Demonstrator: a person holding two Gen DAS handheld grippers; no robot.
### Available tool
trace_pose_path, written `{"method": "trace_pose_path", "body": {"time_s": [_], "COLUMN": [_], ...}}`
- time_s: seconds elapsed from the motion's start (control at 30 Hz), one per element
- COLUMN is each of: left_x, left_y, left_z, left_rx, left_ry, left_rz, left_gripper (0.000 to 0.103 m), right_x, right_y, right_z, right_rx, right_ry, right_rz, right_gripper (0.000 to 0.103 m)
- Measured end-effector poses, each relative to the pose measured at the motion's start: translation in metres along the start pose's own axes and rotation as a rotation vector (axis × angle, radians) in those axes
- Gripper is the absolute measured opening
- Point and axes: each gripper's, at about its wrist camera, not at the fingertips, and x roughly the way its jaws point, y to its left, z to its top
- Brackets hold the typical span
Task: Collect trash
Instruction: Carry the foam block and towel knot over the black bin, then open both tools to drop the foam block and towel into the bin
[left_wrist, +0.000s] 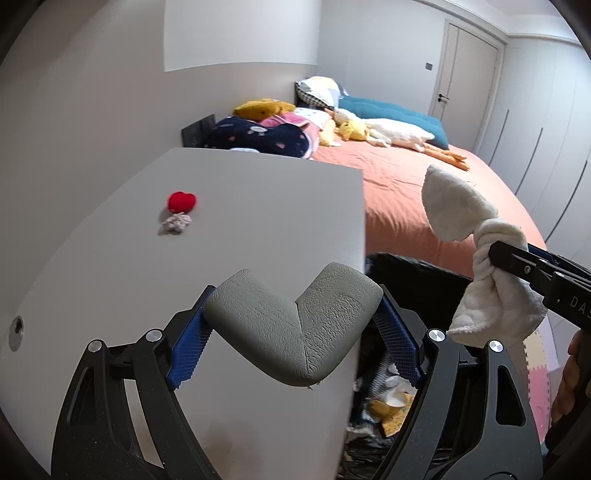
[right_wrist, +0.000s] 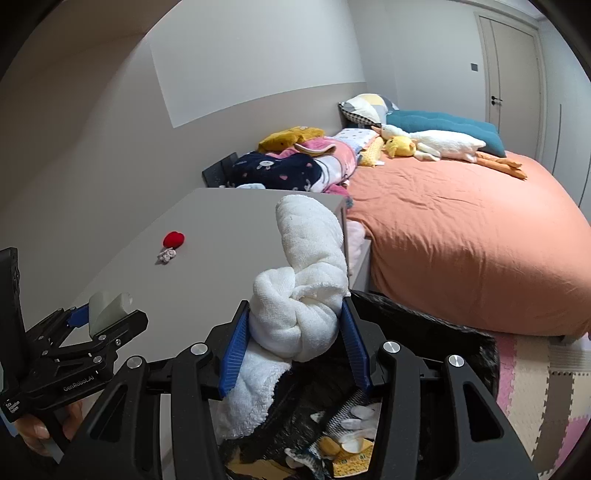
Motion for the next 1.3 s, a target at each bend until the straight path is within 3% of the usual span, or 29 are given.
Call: {"method": "trace_pose_path", "body": {"time_s": [0.87, 1.3], "left_x": [0.010, 0.022], "left_y": [-0.104, -0.151], "left_z": [-0.015, -0.025], "left_rx": [0.164, 0.258], "left_ry": [0.031, 0.074], "left_rz": [-0.131, -0.209], "left_gripper": [0.080, 0.080], "right_x": [-0.052, -0.058], "right_y": [-0.085, -0.120], "right_z": [-0.036, -0.043], "right_rx": [0.105, 0.147], "right_ry": [-0.053, -0.040], "right_rz": [-0.163, -0.250], "right_gripper": [0.050, 0.050]}}
